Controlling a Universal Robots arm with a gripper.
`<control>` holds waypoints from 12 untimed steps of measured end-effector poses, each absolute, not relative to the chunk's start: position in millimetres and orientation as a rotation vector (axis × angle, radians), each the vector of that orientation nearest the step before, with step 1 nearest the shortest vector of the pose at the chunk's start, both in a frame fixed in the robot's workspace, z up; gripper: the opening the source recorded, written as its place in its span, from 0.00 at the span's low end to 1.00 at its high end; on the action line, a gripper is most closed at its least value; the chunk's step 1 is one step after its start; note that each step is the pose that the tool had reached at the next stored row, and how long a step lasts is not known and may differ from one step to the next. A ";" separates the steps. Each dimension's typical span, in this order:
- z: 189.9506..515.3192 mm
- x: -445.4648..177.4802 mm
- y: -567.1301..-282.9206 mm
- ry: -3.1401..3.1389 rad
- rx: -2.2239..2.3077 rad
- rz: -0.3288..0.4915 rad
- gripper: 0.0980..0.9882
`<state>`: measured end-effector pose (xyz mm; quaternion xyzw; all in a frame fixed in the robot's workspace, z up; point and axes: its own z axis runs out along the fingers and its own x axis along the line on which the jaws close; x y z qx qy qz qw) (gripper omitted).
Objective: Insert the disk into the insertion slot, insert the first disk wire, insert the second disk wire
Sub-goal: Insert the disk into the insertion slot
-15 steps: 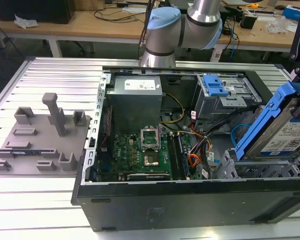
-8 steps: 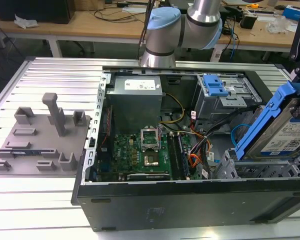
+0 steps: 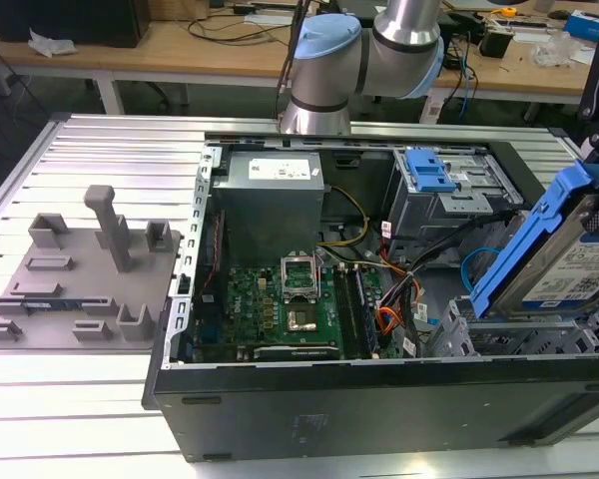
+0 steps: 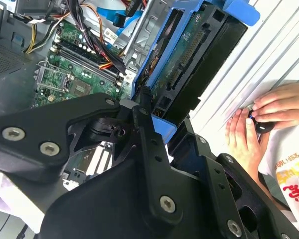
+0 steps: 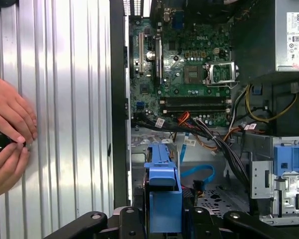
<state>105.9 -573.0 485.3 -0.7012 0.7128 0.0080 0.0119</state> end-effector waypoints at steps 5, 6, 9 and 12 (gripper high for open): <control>484.6 108.8 -570.9 2.222 -2.186 0.025 0.30; 484.6 109.1 -570.5 2.223 -2.186 0.025 0.30; 483.9 110.1 -568.5 2.223 -2.186 0.025 0.30; 482.4 110.6 -561.2 2.222 -2.186 0.025 0.30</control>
